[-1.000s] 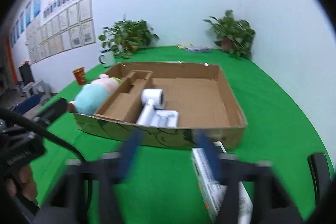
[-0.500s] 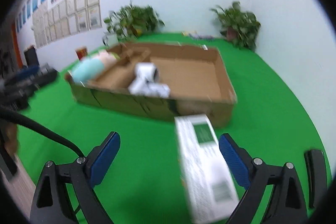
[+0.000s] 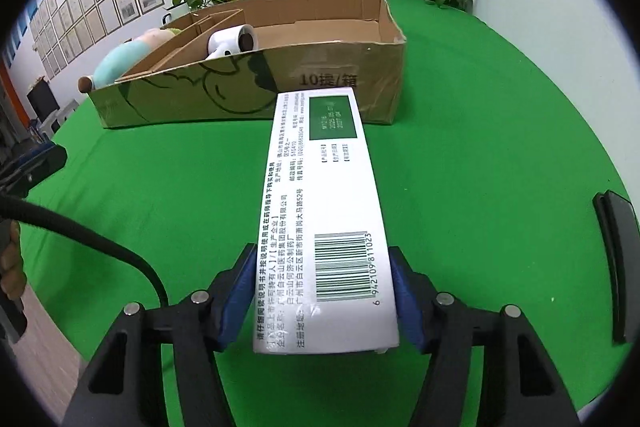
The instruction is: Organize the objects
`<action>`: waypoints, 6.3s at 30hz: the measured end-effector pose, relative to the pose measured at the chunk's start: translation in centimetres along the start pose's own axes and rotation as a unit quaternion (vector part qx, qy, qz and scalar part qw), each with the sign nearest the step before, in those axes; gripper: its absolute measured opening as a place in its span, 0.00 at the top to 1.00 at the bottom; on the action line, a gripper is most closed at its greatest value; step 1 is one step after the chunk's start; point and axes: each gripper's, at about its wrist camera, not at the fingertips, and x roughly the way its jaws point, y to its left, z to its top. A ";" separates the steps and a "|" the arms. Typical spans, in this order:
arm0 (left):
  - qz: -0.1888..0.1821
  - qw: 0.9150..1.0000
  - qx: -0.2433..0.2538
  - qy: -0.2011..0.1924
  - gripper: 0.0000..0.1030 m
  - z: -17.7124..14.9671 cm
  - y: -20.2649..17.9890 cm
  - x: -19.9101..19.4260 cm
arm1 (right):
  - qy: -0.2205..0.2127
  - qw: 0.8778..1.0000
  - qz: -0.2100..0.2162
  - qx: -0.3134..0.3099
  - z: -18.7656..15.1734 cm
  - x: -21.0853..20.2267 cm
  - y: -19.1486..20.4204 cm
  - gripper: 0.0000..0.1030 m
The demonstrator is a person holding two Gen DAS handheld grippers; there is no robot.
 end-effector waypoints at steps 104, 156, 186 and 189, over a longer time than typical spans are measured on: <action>-0.265 0.959 -0.046 0.090 0.61 31.2 -7.2 21.7 | -0.077 0.993 0.078 0.030 21.6 1.5 2.2 0.41; 0.113 0.990 -0.014 -0.087 0.01 11.6 4.6 16.3 | -0.223 0.972 -0.067 0.003 11.0 3.7 8.2 0.01; 0.154 0.985 0.006 -0.082 0.00 11.4 3.8 18.9 | -0.195 0.976 -0.094 -0.008 10.7 5.5 9.1 0.01; 0.155 0.985 0.006 -0.081 0.00 11.4 3.8 18.9 | -0.195 0.976 -0.093 -0.008 10.7 5.5 9.1 0.01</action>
